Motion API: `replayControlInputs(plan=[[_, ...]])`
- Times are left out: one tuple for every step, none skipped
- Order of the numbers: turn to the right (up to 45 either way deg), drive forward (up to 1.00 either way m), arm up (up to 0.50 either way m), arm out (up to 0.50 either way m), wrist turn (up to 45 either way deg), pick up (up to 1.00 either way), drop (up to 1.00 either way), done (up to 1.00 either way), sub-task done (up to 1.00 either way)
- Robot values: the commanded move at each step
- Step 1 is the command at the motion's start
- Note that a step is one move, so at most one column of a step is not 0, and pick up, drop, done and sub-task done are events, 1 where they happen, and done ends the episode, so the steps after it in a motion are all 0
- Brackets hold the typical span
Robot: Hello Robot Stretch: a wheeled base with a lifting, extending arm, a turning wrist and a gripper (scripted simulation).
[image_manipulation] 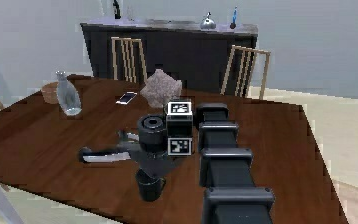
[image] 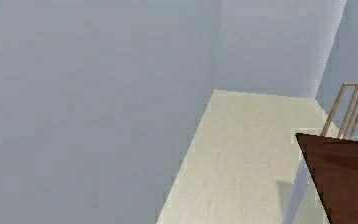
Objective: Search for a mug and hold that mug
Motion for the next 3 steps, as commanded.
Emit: replayControlInputs(plan=[[0.0, 0.0, 0.0, 0.0, 30.0, 0.0, 0.0, 0.0, 0.0], [0.0, 0.0, -0.3, 0.0, 0.0, 0.0, 0.0, 0.0, 0.0], [0.0, 0.0, 0.0, 0.0, 0.0, 1.0, 0.0, 0.0, 0.0]])
